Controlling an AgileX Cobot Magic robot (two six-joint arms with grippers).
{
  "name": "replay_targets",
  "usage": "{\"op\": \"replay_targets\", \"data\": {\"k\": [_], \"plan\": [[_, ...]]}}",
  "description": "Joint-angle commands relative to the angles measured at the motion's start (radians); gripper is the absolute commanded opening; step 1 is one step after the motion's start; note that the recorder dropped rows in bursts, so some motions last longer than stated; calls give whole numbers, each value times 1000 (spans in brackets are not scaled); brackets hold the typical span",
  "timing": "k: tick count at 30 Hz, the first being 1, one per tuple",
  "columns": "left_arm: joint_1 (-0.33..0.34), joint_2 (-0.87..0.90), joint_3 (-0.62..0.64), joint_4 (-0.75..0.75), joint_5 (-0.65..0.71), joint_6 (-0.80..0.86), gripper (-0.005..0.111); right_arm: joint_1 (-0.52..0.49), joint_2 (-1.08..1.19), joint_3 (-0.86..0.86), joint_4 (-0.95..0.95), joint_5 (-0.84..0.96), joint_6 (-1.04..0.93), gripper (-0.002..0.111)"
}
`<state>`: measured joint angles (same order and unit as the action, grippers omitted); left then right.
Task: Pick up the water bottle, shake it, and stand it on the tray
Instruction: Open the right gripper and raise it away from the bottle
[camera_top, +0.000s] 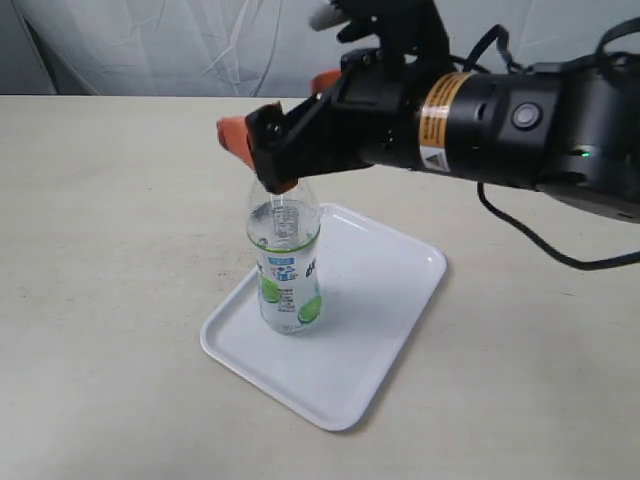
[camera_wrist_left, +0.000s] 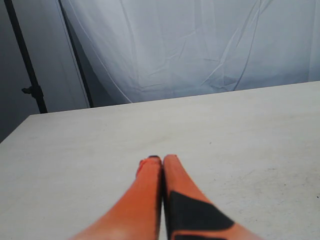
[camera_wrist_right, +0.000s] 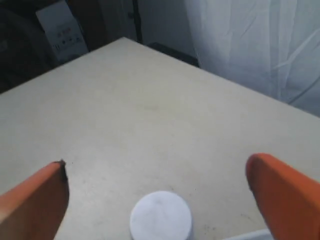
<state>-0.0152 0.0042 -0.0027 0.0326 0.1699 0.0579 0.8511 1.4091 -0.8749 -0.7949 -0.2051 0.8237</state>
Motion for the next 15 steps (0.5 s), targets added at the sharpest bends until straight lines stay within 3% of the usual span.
{"op": "replay_targets", "data": {"k": [1, 4, 6, 15], "plan": [[-7, -4, 3, -1, -12, -3, 2, -1, -81, -12, 18, 96, -4, 58], [-7, -4, 3, -1, -12, -3, 2, -1, -113, -28, 7, 253, -26, -1], [-7, -4, 3, -1, -12, -3, 2, -1, -129, -30, 7, 307, -28, 3], [-7, -4, 3, -1, -12, -3, 2, -1, -148, -27, 11, 436, -28, 3]]}}
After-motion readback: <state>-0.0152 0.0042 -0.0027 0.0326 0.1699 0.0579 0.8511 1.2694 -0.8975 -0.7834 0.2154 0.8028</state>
